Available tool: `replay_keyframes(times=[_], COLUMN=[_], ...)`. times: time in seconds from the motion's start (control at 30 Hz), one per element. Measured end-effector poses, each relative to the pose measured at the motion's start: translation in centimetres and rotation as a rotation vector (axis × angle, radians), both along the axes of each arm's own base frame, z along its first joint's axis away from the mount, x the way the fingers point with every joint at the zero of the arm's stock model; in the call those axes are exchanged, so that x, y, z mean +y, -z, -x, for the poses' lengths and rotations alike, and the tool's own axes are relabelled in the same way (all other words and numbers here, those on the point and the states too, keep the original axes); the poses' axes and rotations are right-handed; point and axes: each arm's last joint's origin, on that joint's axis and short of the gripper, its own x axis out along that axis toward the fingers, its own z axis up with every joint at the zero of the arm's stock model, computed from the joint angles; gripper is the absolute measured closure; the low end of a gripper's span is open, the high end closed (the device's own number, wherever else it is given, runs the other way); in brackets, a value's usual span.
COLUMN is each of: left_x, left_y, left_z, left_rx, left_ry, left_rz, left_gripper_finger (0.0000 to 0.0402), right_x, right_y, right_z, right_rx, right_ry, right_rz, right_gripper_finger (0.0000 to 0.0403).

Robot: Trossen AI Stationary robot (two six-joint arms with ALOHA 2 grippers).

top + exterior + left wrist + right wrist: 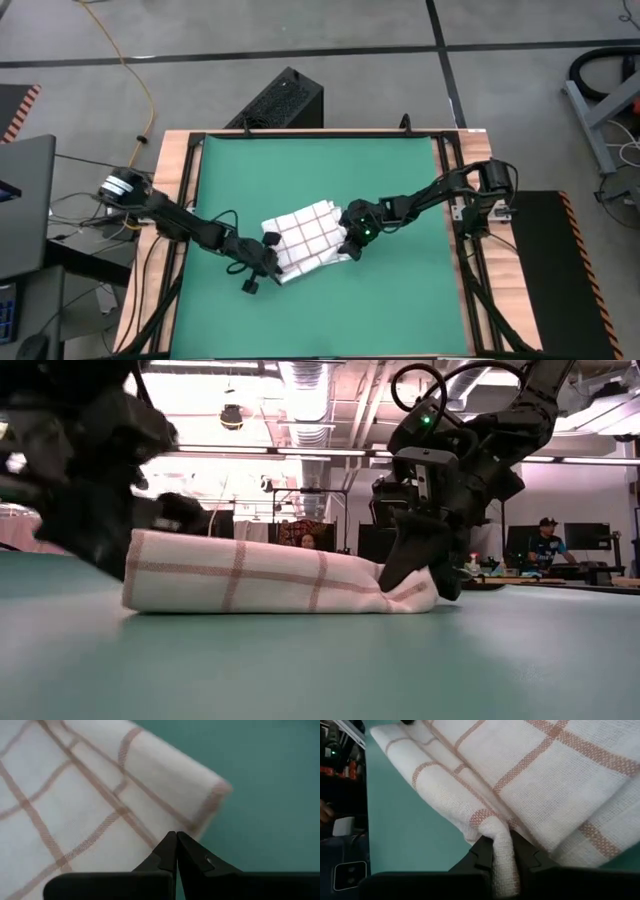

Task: Roll towel into tight, uniform cylinder
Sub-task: Roll the white towel

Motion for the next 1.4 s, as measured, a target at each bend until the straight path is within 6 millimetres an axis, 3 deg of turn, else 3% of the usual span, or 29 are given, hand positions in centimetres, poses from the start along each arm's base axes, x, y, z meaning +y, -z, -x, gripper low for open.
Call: replay_keyframes(times=[0.17,0.4,0.67,0.83,1.1,1.4], left_x=[-0.4,-3.7,-6.7,-8.5,-10.0,-8.9], left_y=[-3.2,-6.6,-6.6,-5.9,-7.2,-6.9], left_z=[1.3,2.0,-2.3,-4.5,-5.2,-5.7], left_rx=[-0.096,-0.249,0.018,0.086,0.014,0.076], left_ry=[-0.087,-0.058,0.090,0.135,0.135,0.201], left_rz=[-0.040,-0.196,-0.506,-0.581,-0.647,-0.615], left_gripper_finger=[0.0402,0.0402,0.0402,0.0402,0.0402,0.0402], right_x=[0.0,0.0,0.0,0.0,0.0,0.0], right_y=[-0.1,0.0,0.0,0.0,0.0,0.0], right_z=[0.0,0.0,0.0,0.0,0.0,0.0], right_rx=[-0.009,-0.014,-0.018,-0.025,-0.031,-0.031], right_ry=[0.003,-0.005,-0.016,-0.029,-0.042,-0.040], right_rz=[0.002,0.015,0.025,0.042,0.054,0.056], right_gripper_finger=[0.0357,0.0357,0.0357,0.0357,0.0357,0.0357])
